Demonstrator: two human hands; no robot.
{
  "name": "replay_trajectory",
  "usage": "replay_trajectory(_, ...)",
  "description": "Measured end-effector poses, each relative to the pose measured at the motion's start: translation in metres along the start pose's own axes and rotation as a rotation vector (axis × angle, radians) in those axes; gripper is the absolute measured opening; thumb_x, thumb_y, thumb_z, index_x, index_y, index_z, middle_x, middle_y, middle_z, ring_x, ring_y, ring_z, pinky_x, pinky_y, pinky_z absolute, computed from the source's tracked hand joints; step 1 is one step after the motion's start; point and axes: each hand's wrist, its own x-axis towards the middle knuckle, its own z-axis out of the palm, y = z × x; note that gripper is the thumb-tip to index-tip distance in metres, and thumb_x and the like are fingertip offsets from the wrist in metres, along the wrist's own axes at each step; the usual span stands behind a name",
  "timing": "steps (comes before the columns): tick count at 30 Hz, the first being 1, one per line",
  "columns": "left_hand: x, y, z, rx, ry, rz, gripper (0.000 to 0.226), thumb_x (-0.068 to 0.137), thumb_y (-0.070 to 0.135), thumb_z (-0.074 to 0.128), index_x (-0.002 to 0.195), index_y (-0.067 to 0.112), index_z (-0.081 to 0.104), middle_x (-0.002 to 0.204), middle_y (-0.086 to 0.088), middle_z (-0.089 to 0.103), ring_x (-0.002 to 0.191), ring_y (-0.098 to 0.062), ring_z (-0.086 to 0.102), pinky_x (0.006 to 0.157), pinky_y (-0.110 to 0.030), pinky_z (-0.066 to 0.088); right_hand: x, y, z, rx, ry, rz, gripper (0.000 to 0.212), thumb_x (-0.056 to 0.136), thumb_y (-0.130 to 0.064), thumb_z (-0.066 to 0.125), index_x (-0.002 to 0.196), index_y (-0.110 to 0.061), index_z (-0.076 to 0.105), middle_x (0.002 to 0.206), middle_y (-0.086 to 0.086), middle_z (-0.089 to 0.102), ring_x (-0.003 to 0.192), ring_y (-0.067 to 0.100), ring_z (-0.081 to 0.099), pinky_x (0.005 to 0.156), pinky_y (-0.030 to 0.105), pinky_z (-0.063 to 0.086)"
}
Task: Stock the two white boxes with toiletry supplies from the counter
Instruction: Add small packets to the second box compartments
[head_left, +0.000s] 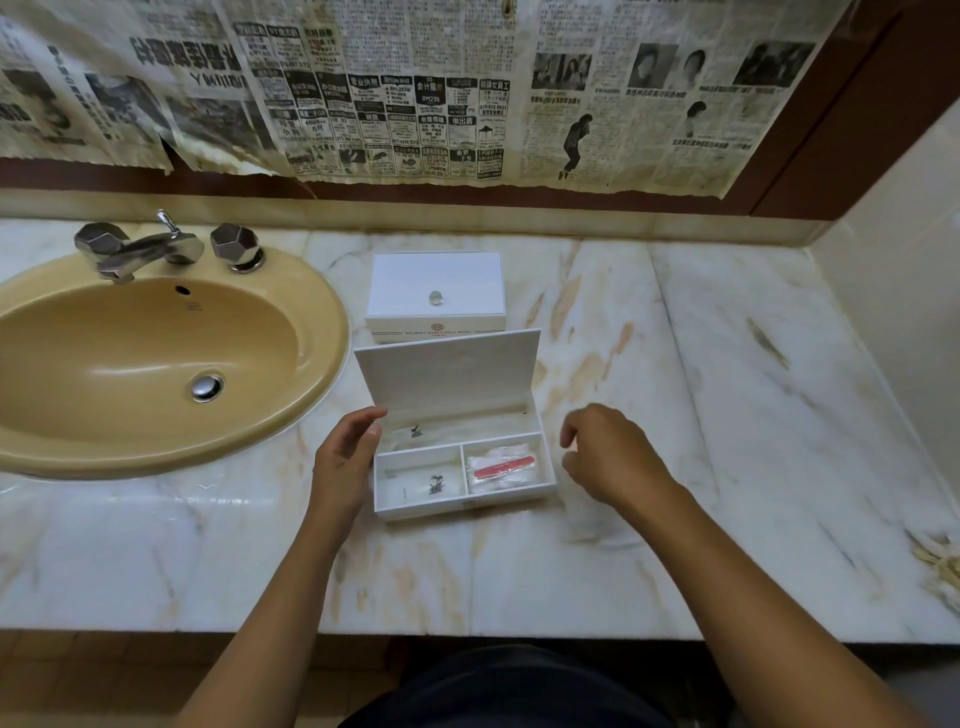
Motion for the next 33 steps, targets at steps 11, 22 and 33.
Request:
replay_trajectory(11,0.001,-0.001,0.001,-0.031,0.002,0.003,0.023,0.099,0.013,0.052,0.104,0.030,0.066,0.112,0.007,0.067,0.109,-0.014,0.061,0.100,-0.035,0.048,0.007,0.036,0.042,-0.141,-0.141,0.080,0.012,0.075,-0.001,0.066,0.070,-0.009,0.058,0.076,0.002,0.047,0.078,0.023,0.051,0.061,0.023,0.036)
replay_trajectory(22,0.001,-0.003,0.000,-0.044,-0.004,0.017,0.022,0.099,0.013,0.052,0.106,0.027,0.066,0.112,0.006,0.067,0.108,-0.013,0.062,0.097,-0.031,0.047,0.004,0.028,0.022,-0.011,0.232,0.067,0.024,0.093,-0.014,0.055,0.072,-0.013,0.068,0.080,0.002,0.056,0.079,0.023,0.054,0.055,0.025,0.028)
replay_trajectory(33,-0.001,0.000,0.002,-0.051,0.019,0.012,0.021,0.099,0.011,0.052,0.106,0.026,0.066,0.108,0.010,0.068,0.096,0.002,0.063,0.083,-0.016,0.047,-0.020,-0.076,0.007,0.222,0.223,-0.294,0.018,0.091,-0.031,0.060,0.091,-0.019,0.073,0.091,0.000,0.062,0.087,0.021,0.061,0.071,0.029,0.043)
